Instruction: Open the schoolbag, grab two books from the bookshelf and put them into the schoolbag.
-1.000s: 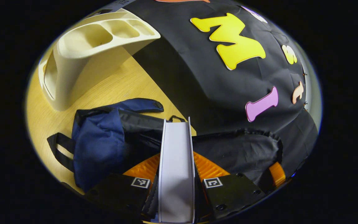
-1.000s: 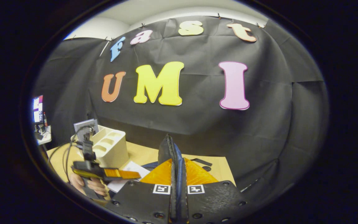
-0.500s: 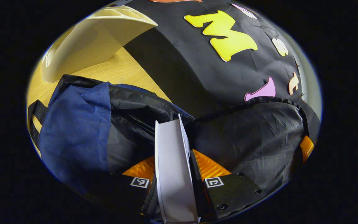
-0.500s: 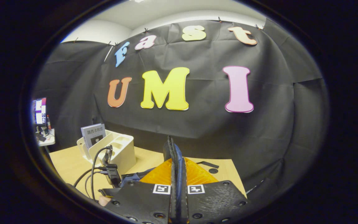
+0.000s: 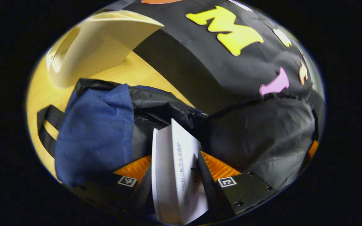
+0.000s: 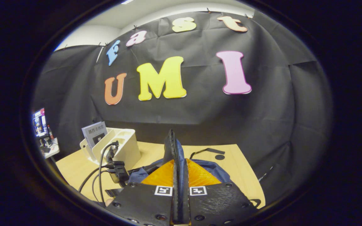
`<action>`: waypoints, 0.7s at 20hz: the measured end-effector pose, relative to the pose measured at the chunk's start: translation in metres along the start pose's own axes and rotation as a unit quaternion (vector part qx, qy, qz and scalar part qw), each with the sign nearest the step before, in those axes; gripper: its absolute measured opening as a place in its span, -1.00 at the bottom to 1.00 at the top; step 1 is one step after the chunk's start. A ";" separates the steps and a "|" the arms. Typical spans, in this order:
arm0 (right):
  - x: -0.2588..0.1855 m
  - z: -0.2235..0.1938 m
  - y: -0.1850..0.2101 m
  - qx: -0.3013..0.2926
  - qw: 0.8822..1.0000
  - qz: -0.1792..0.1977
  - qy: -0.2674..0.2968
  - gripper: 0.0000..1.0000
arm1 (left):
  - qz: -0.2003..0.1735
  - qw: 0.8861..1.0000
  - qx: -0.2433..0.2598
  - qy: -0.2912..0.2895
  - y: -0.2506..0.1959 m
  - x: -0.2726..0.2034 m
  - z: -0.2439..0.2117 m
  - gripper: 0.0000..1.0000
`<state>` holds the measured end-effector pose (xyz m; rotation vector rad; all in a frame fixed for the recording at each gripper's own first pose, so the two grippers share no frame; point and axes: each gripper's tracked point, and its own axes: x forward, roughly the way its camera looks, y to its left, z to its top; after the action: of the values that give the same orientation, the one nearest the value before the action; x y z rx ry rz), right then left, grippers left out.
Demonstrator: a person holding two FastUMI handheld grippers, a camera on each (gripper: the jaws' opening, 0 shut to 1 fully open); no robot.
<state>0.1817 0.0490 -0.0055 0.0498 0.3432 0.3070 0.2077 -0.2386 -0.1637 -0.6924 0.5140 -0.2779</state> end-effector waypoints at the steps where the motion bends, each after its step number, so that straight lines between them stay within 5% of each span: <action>1: 0.001 -0.001 -0.007 0.000 1.000 -0.012 0.001 -0.91 | 0.003 1.000 0.011 0.000 -0.002 -0.004 -0.001 0.67; 5: -0.002 -0.016 -0.019 0.004 0.999 -0.029 0.016 -0.89 | 0.022 0.996 0.088 0.009 0.001 -0.016 0.002 0.83; 14: 0.001 -0.040 -0.019 0.008 0.998 -0.035 0.045 -0.89 | -0.017 0.989 0.136 0.060 0.012 -0.057 0.003 0.86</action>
<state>0.1744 0.0307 -0.0448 0.0402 0.4367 0.2365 0.1626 -0.2052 -0.1494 -0.4206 0.5667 -0.4155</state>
